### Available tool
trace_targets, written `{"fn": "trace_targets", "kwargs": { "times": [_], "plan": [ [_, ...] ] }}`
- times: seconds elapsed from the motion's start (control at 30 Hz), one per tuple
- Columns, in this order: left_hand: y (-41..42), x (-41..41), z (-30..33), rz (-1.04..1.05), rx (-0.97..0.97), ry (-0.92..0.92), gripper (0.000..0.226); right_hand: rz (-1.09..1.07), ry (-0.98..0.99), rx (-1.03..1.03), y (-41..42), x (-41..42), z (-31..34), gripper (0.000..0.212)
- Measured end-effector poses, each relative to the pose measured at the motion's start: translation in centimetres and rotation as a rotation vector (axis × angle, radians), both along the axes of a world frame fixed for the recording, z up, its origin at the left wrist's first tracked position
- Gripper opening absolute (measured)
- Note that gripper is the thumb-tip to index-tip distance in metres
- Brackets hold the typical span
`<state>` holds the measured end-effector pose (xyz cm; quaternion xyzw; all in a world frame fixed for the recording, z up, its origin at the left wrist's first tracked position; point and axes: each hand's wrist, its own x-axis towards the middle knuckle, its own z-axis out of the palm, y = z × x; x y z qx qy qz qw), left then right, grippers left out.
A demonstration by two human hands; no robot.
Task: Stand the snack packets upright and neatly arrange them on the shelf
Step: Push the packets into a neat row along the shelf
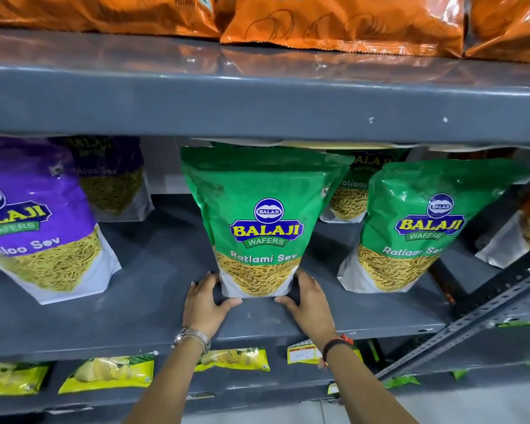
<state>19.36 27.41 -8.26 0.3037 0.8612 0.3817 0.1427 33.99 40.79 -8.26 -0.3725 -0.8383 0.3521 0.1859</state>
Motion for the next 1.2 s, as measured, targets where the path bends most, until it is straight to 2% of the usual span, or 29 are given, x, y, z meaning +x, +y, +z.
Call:
{"fn": "trace_targets", "kwargs": {
  "times": [0.53, 0.63, 0.7, 0.73, 0.83, 0.9, 1.03, 1.1, 1.2],
  "plan": [
    [0.0, 0.0, -0.2, 0.012, 0.012, -0.019, 0.059, -0.01, -0.058, 0.013, -0.2, -0.1, 0.2, 0.056],
    [-0.1, 0.1, -0.2, -0.006, 0.001, -0.017, 0.064, 0.008, -0.052, 0.007, -0.1, 0.0, 0.1, 0.069],
    [-0.7, 0.6, -0.1, -0.003, 0.061, -0.055, 0.067, -0.015, 0.03, -0.01, -0.5, 0.5, 0.1, 0.08],
    [-1.3, 0.9, 0.1, 0.009, 0.105, -0.072, 0.068, -0.048, 0.091, 0.007, -1.0, 0.7, 0.2, 0.08],
    [-3.9, 1.9, 0.5, 0.046, 0.185, -0.002, 0.065, -0.127, 0.257, 0.218, -3.3, 1.4, 1.0, 0.055],
    [-6.4, 1.6, 0.9, 0.084, 0.194, 0.124, 0.062, -0.07, 0.32, 0.362, -5.4, 0.9, 2.1, 0.042],
    [-11.0, -1.5, 2.0, 0.225, 0.199, 0.245, 0.064, 0.158, 0.348, 0.478, -9.0, -2.7, 3.4, 0.041],
    [-13.4, -3.5, 2.7, 0.297, 0.188, 0.25, 0.065, 0.241, 0.33, 0.44, -10.7, -5.3, 3.6, 0.039],
    [-17.3, -7.7, 2.8, 0.412, 0.171, 0.238, 0.071, 0.285, 0.323, 0.348, -13.2, -10.3, 3.3, 0.048]
  ]
}}
